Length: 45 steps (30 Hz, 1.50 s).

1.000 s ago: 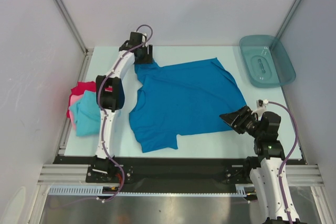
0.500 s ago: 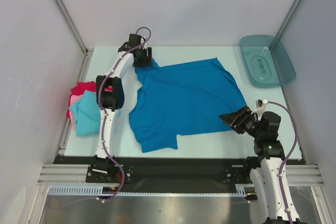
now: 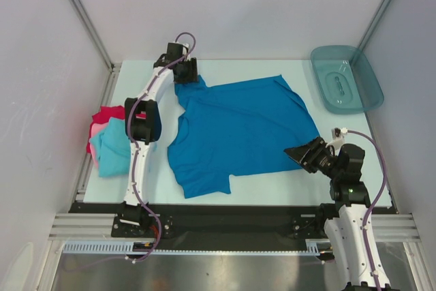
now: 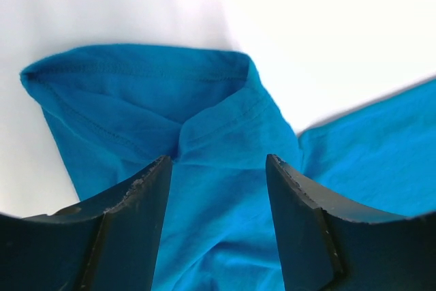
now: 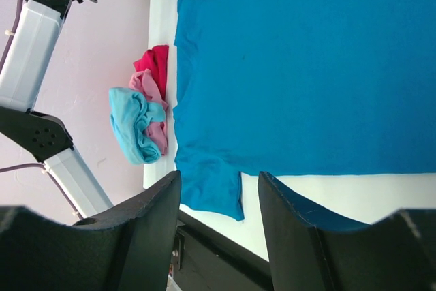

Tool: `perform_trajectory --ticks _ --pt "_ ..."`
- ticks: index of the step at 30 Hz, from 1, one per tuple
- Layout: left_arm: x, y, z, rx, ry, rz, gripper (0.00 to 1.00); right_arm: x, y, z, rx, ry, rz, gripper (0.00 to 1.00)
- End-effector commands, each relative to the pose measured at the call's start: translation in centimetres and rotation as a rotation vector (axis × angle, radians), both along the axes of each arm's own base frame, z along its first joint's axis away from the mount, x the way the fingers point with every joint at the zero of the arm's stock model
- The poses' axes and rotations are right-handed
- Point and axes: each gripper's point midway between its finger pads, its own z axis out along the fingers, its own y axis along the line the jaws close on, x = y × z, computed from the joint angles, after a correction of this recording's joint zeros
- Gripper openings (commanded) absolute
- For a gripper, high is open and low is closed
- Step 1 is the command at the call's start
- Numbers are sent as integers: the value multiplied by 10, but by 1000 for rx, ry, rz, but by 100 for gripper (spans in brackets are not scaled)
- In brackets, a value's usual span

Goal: Fold and stack the t-shirts
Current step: Flatten the tshirt out

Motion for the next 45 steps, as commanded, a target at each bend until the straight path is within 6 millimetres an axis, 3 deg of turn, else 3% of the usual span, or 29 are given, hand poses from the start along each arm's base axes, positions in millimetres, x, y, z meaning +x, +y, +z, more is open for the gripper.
perform_trajectory --ticks 1,13,22,25,28,35,41,45 --pt "15 -8 27 -31 -91 8 63 1 4 23 4 -66 27 54" --pt "30 -4 22 -9 -132 10 67 3 2 25 3 -66 19 54" --pt "29 -8 12 -24 -109 3 67 5 4 35 13 -78 26 54" --pt "28 -9 8 -28 -99 0 61 6 4 37 18 -82 24 53" --pt "28 -9 7 -30 -97 1 49 5 5 38 20 -86 27 53" --pt "27 -10 9 -31 -99 -1 3 4 5 37 18 -83 29 53" --pt "29 -13 25 -13 -145 2 0 4 5 36 18 -81 30 52" --pt "34 -23 60 20 -243 -14 0 4 5 35 15 -83 29 52"
